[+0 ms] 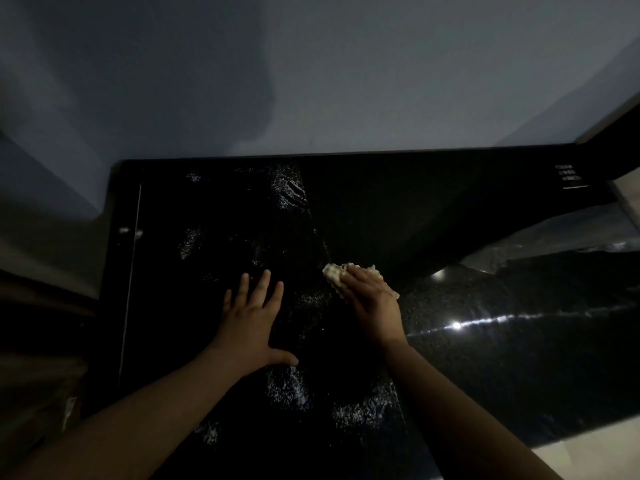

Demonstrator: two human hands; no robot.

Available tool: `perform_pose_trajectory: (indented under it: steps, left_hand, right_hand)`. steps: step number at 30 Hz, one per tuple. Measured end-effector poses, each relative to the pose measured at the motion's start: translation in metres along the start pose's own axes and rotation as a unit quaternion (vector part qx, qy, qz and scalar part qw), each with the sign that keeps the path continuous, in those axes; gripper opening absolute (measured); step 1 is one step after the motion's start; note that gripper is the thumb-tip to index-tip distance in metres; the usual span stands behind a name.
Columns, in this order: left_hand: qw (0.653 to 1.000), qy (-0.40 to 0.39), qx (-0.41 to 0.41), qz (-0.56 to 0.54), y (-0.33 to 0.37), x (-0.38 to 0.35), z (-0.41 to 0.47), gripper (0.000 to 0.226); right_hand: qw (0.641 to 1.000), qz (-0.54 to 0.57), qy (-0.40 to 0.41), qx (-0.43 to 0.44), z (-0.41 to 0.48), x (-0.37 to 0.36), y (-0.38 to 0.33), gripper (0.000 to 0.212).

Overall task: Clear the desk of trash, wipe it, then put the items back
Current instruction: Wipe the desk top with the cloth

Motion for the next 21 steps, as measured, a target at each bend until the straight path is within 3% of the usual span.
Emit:
perform_pose_trajectory:
  steps: [14, 21]
  left_hand:
    - [0.995, -0.064, -0.061, 0.052, 0.013, -0.034, -0.049, 0.149]
    - [0.995, -0.045, -0.05, 0.076, 0.012, -0.042, -0.048, 0.152]
  right_hand:
    - [0.999, -0.006, 0.011, -0.035, -0.056, 0.004, -0.005, 0.03]
    - [0.998, -0.007, 0.022, -0.06, -0.081, 0.003, -0.001, 0.031]
Point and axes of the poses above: each hand's wrist, its own z-axis towards the middle knuckle, its own x-axis out of the back of the hand, y = z × x, the point moved 6 cm from there along z, towards the middle knuckle, and after that the axes turned 15 degrees about z, right-handed, at the moved point
